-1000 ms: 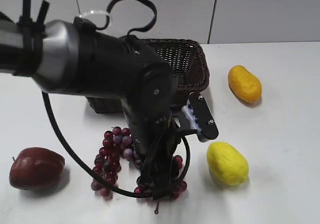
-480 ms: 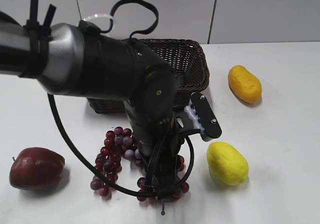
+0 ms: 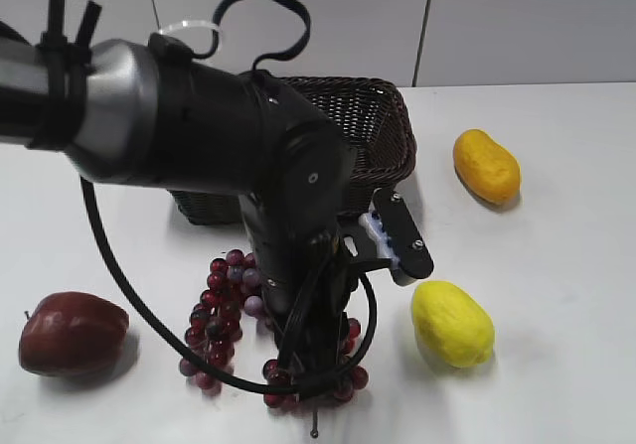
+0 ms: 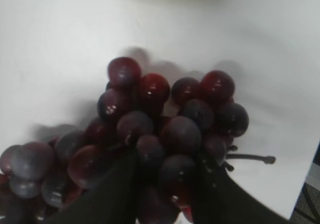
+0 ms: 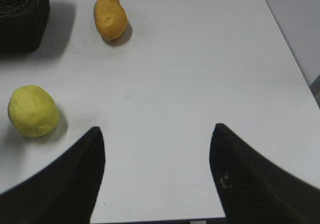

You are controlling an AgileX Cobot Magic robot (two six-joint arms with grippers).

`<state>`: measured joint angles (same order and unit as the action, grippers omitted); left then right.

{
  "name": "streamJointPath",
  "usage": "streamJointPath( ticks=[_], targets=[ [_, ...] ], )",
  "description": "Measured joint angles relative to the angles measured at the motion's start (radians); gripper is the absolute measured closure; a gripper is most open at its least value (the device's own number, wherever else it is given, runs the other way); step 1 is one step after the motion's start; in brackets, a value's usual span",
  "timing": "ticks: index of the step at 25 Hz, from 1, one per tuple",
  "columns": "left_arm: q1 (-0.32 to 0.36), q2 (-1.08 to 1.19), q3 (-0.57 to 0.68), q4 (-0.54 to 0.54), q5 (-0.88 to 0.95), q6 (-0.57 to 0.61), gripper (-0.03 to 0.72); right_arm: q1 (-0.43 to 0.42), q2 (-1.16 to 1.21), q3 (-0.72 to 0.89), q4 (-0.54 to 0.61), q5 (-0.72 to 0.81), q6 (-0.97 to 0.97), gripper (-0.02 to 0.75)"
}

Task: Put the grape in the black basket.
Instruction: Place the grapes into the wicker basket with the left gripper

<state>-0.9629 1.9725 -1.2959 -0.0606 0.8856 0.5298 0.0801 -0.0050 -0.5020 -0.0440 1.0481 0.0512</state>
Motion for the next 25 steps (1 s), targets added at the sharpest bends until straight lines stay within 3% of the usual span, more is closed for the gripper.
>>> streamJointPath(
  ticks=[8, 25],
  targets=[
    [0.000, -0.083, -0.087, 0.003, 0.080, -0.003, 0.439, 0.000, 0.000, 0.000, 0.000, 0.000, 0.000, 0.238],
    [0.000, -0.114, -0.521, 0.027, 0.336, -0.003, 0.448, 0.000, 0.000, 0.000, 0.000, 0.000, 0.000, 0.238]
  ],
)
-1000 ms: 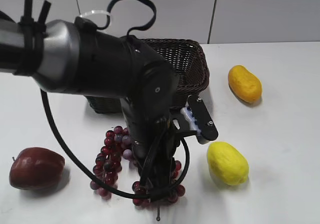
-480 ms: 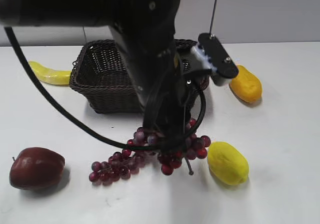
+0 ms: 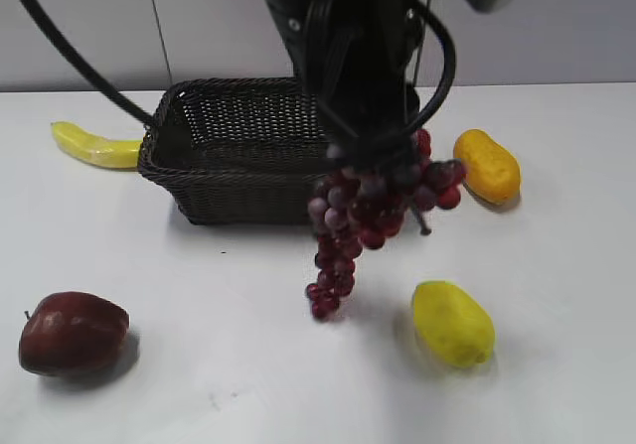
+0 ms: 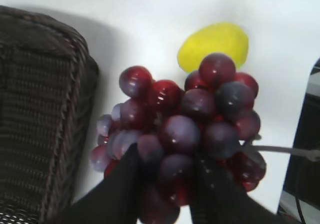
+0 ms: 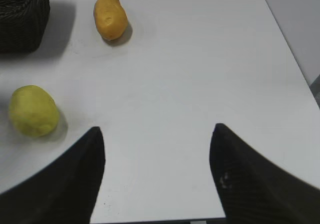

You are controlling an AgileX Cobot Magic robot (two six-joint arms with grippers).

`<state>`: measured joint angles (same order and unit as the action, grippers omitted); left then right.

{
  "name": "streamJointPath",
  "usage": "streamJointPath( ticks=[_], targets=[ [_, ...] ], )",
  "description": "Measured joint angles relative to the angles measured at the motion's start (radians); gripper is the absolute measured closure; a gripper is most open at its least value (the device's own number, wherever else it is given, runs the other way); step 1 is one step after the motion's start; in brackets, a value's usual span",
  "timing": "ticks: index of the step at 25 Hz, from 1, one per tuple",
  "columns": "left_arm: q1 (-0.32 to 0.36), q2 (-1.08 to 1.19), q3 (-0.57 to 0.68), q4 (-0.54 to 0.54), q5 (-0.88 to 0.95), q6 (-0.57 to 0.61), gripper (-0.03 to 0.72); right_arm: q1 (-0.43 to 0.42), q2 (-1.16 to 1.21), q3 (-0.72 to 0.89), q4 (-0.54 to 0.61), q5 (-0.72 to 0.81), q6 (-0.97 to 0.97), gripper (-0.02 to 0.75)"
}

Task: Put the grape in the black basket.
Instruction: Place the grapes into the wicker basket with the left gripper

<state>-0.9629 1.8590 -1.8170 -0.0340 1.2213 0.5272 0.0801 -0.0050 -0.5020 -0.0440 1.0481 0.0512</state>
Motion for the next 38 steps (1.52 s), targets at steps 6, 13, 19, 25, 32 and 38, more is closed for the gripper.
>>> streamJointPath(
  ticks=[6, 13, 19, 25, 32, 38],
  targets=[
    [0.000, -0.001, -0.179, 0.047, 0.004, 0.000, 0.448, 0.000, 0.000, 0.000, 0.000, 0.000, 0.000, 0.238],
    [0.000, -0.001, -0.359, 0.112, 0.007, 0.000, 0.448, 0.000, 0.000, 0.000, 0.000, 0.000, 0.000, 0.238],
    [0.000, -0.007, -0.408, 0.260, 0.008, 0.000, 0.448, 0.000, 0.000, 0.000, 0.000, 0.000, 0.000, 0.238],
    [0.014, -0.008, -0.409, 0.386, -0.033, 0.000, 0.448, 0.000, 0.000, 0.000, 0.000, 0.000, 0.000, 0.238],
    [0.099, -0.008, -0.409, 0.397, -0.107, 0.000, 0.451, 0.000, 0.000, 0.000, 0.000, 0.000, 0.000, 0.238],
    [0.186, 0.007, -0.411, 0.365, -0.112, 0.000, 0.451, 0.000, 0.000, 0.000, 0.000, 0.000, 0.000, 0.238]
  ],
)
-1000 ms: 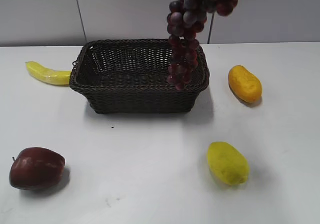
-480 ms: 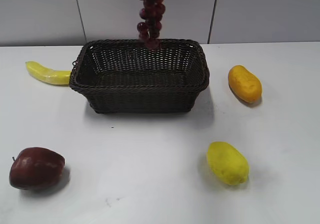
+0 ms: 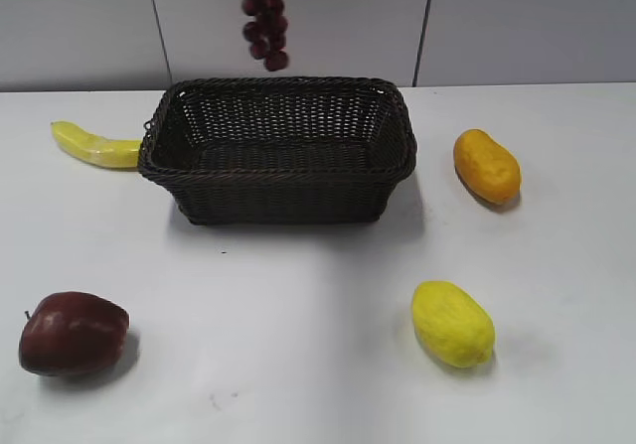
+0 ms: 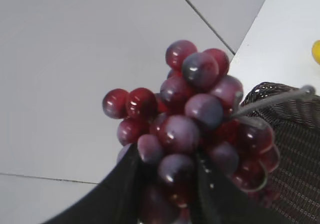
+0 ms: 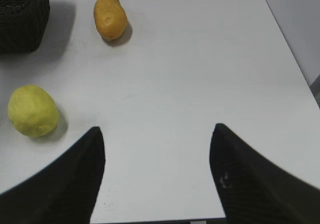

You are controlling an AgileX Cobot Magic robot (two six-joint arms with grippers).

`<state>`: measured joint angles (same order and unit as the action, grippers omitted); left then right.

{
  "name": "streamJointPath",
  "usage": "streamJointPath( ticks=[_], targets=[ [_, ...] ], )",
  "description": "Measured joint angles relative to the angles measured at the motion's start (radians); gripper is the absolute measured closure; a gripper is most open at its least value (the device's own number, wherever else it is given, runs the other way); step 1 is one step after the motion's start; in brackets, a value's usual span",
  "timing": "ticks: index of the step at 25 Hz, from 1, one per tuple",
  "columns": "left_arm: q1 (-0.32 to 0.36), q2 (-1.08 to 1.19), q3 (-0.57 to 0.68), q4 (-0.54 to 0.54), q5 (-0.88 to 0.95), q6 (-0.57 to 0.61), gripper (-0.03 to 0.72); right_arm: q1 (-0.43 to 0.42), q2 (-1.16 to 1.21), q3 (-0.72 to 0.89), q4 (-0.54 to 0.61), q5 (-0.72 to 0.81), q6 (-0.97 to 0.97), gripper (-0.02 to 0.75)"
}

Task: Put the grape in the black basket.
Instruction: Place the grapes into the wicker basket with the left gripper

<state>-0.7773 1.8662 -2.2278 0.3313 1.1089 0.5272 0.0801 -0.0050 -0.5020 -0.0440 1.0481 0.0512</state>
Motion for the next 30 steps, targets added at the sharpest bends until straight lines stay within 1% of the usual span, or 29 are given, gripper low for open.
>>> streamJointPath(
  ticks=[4, 7, 23, 30],
  targets=[
    [0.040, 0.040, 0.000, -0.052, 0.000, 0.000, 0.451, 0.000, 0.000, 0.000, 0.000, 0.000, 0.000, 0.238],
    [0.056, 0.080, 0.000, -0.072, 0.007, 0.000, 0.451, 0.000, 0.000, 0.000, 0.000, 0.000, 0.000, 0.238],
    [0.068, 0.296, 0.000, -0.093, 0.105, 0.000, 0.452, 0.000, 0.000, 0.000, 0.000, 0.000, 0.000, 0.238],
    [0.115, 0.328, 0.012, -0.193, 0.104, 0.000, 0.452, 0.000, 0.000, 0.000, 0.000, 0.000, 0.000, 0.238]
  ],
)
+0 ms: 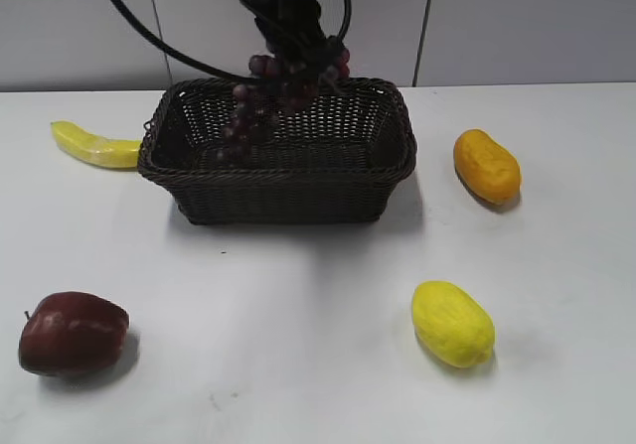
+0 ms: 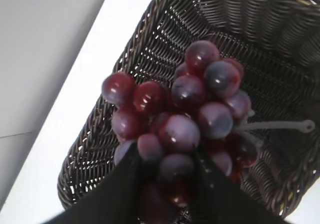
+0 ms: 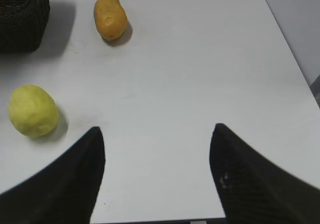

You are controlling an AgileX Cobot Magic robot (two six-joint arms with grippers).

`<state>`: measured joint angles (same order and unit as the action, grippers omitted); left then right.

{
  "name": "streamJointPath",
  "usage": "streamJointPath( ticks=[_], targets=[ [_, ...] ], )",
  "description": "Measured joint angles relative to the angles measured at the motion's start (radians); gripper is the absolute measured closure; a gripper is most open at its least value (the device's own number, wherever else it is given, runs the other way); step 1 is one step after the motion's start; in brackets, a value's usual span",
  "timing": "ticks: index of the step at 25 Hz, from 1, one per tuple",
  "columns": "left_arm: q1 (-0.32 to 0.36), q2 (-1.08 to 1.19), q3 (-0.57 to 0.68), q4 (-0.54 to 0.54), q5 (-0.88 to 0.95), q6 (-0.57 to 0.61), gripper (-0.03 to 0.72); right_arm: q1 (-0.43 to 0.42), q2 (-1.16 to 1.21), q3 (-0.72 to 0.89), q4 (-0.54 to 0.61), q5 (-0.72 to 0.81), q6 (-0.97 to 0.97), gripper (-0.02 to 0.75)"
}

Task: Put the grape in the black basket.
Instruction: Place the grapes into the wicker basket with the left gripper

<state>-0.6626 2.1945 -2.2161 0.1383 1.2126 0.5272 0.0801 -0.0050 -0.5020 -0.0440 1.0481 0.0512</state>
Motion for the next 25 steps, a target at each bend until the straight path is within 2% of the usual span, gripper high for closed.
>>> streamJointPath(
  ticks=[9, 14, 16, 18, 20, 22, 25],
  targets=[
    [0.089, 0.002, 0.149, -0.171, -0.080, 0.000, 0.452, 0.000, 0.000, 0.000, 0.000, 0.000, 0.000, 0.238],
    [0.108, 0.005, 0.218, -0.210, -0.150, 0.000, 0.449, 0.000, 0.000, 0.000, 0.000, 0.000, 0.000, 0.238],
    [0.117, 0.006, 0.220, -0.236, -0.165, 0.000, 0.369, 0.000, 0.000, 0.000, 0.000, 0.000, 0.000, 0.238],
    [0.124, 0.006, 0.220, -0.265, -0.188, -0.006, 0.210, 0.000, 0.000, 0.000, 0.000, 0.000, 0.000, 0.238],
    [0.127, 0.006, 0.220, -0.276, -0.196, -0.011, 0.090, 0.000, 0.000, 0.000, 0.000, 0.000, 0.000, 0.238],
    [0.127, 0.006, 0.220, -0.280, -0.188, -0.014, 0.054, 0.000, 0.000, 0.000, 0.000, 0.000, 0.000, 0.238],
    [0.129, 0.002, 0.220, -0.275, -0.157, -0.029, 0.046, 0.000, 0.000, 0.000, 0.000, 0.000, 0.000, 0.238]
  ],
)
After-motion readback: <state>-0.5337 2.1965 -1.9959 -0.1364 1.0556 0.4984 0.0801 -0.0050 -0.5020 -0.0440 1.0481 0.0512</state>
